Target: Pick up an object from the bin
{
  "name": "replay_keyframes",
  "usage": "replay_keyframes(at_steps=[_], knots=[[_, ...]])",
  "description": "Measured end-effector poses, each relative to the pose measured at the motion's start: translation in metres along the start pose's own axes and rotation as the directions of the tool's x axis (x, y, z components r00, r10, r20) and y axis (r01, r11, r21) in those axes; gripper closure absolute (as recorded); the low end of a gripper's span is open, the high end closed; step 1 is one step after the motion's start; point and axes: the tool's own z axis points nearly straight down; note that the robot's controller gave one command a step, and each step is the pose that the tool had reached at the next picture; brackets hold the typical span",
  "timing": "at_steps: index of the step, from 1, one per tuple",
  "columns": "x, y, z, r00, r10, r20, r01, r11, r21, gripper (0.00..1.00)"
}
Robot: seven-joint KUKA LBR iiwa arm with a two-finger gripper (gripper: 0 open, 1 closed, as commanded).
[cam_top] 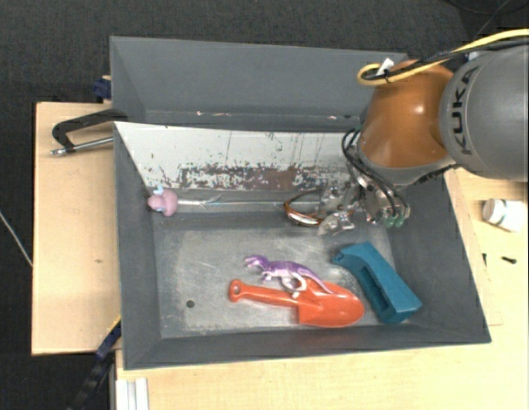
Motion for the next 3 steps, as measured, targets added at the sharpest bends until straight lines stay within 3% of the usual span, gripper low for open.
replay_keyframes(at_steps=[1, 2, 3], knots=[[0.008, 0.001, 0.005, 1.0, 0.009, -0.014, -0.009, 1.0, -0.003, 1.0], [-0.002, -0.002, -0.042, 1.0, 0.023, -0.007, -0.023, 1.0, -0.002, 1.0], [-0.004, -0.002, -0.052, 1.0, 0.027, -0.004, -0.027, 1.0, -0.001, 1.0]])
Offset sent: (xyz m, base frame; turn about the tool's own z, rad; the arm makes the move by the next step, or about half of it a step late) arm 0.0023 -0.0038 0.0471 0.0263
